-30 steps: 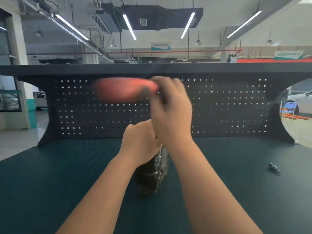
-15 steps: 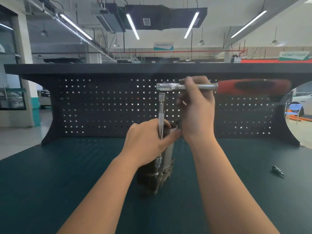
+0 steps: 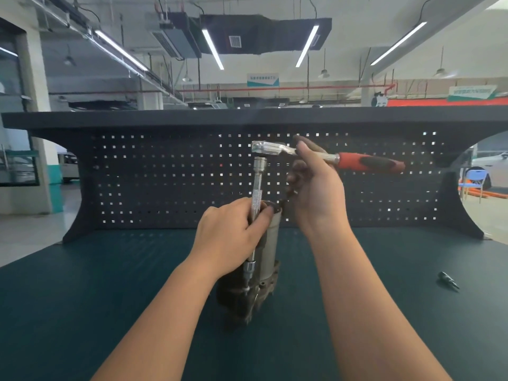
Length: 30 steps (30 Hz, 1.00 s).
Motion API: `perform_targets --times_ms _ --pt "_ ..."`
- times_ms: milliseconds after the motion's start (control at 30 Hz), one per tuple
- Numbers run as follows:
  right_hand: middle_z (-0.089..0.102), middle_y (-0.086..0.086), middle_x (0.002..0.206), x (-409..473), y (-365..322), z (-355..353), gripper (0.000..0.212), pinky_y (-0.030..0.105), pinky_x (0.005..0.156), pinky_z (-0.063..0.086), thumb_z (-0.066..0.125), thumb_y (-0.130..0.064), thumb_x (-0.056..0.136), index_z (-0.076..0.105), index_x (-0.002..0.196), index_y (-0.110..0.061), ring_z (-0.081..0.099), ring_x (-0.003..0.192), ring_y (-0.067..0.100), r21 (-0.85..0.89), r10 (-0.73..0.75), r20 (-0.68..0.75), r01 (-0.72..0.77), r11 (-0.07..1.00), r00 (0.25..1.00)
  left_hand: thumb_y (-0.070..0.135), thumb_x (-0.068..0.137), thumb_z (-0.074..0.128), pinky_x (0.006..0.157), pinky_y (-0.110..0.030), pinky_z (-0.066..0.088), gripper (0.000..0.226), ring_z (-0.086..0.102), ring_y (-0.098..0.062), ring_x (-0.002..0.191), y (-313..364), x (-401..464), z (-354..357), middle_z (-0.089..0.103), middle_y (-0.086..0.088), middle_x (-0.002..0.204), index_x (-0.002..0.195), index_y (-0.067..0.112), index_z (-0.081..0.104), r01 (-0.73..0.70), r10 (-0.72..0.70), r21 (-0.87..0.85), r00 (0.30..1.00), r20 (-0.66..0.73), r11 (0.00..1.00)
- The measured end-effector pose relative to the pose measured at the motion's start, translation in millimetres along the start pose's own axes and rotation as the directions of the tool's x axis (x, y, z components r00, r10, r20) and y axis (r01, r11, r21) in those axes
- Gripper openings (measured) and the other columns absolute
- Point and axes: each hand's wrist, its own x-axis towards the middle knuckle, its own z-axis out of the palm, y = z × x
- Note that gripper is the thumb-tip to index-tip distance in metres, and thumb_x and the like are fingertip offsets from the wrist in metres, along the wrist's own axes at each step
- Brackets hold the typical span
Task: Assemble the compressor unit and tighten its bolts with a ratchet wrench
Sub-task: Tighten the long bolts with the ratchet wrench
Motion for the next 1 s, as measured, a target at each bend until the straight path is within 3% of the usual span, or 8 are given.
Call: perform_targets --times_ms 133,300,467,600,667,733,900,1000 --pt "0.054 -0.014 0.065 -14 -1 17 0.016 0.014 0.059 0.04 0.059 0.0 0.089 0.064 0.081 -0.013 0.047 0.059 -0.002 -0.188 -0.369 0.031 0.368 0.911 0.929 0.073 0.076 0.025 0.061 -0.022 0.032 0.045 0.055 0.0 0.062 4 -1 -3 0.06 0.017 0.066 0.077 0.041 0.057 0.014 -0.014 0.007 1.0 0.013 1.0" --pt "0.045 0.004 0.091 -41 15 50 0.017 0.042 0.074 0.043 0.06 -0.023 0.088 0.074 0.095 -0.016 0.043 0.086 0.021 -0.648 -0.676 0.358 0.693 0.316 0.644 0.014 0.085 0.053 0.064 -0.019 0.044 0.008 0.057 -0.022 0.074 -4 -6 3 0.068 -0.012 0.087 0.085 0.018 0.06 0.104 -0.102 -0.037 0.994 0.046 0.994" --pt "0.044 0.0 0.105 -23 4 26 0.03 0.018 0.086 0.041 0.051 -0.042 0.089 0.068 0.092 -0.018 0.047 0.1 0.009 -0.467 -0.542 0.153 0.543 0.698 0.827 0.027 0.093 0.024 0.058 -0.031 0.024 0.037 0.042 -0.007 0.049 12 -6 -1 0.04 0.009 0.052 0.057 0.03 0.035 -0.129 0.129 0.042 0.992 -0.004 0.991" --pt "0.055 -0.007 0.066 -2 -4 3 0.012 0.021 0.053 0.041 0.06 -0.019 0.087 0.071 0.091 -0.016 0.048 0.052 0.004 -0.032 0.017 -0.152 -0.022 0.999 0.988 0.051 0.096 0.024 0.066 -0.032 0.027 0.045 0.052 -0.006 0.059 11 -4 2 0.053 0.009 0.063 0.076 0.026 0.055 -0.11 0.109 0.051 0.994 0.016 0.993" --pt "0.045 -0.008 0.058 -4 -2 5 0.015 0.024 0.048 0.035 0.056 -0.016 0.088 0.071 0.089 -0.015 0.039 0.048 0.008 0.002 0.013 -0.168 -0.013 1.0 0.986 0.064 0.091 0.018 0.062 -0.033 0.027 0.055 0.049 -0.003 0.056 12 -2 2 0.051 0.01 0.062 0.074 0.026 0.054 -0.1 0.1 0.071 0.995 0.002 0.992" --pt "0.054 -0.013 0.065 -13 -4 18 0.016 0.023 0.058 0.043 0.052 -0.016 0.09 0.068 0.086 -0.018 0.05 0.058 0.003 -0.181 -0.3 -0.103 0.278 0.943 0.949 0.068 0.085 0.016 0.061 -0.034 0.03 0.054 0.045 0.0 0.054 13 -2 0 0.048 0.012 0.062 0.067 0.031 0.051 -0.077 0.076 0.089 0.997 0.018 0.993" --pt "0.038 -0.009 0.086 -41 11 48 0.018 0.027 0.056 0.043 0.058 -0.037 0.087 0.066 0.098 -0.025 0.044 0.074 0.006 -0.669 -0.436 0.48 0.639 0.379 0.761 0.016 0.084 0.055 0.065 -0.018 0.035 0.011 0.049 -0.002 0.07 -8 -5 2 0.061 0.007 0.082 0.083 0.024 0.061 0.077 -0.078 0.014 0.996 0.039 0.997" --pt "0.044 -0.009 0.082 -39 13 46 0.013 0.026 0.063 0.044 0.066 -0.033 0.085 0.07 0.091 -0.022 0.047 0.075 0.004 -0.586 -0.461 0.452 0.644 0.493 0.764 0.019 0.075 0.041 0.064 -0.031 0.047 0.031 0.062 -0.018 0.074 -8 -7 1 0.071 -0.008 0.078 0.079 0.006 0.069 0.03 -0.03 -0.005 0.999 -0.036 1.0"
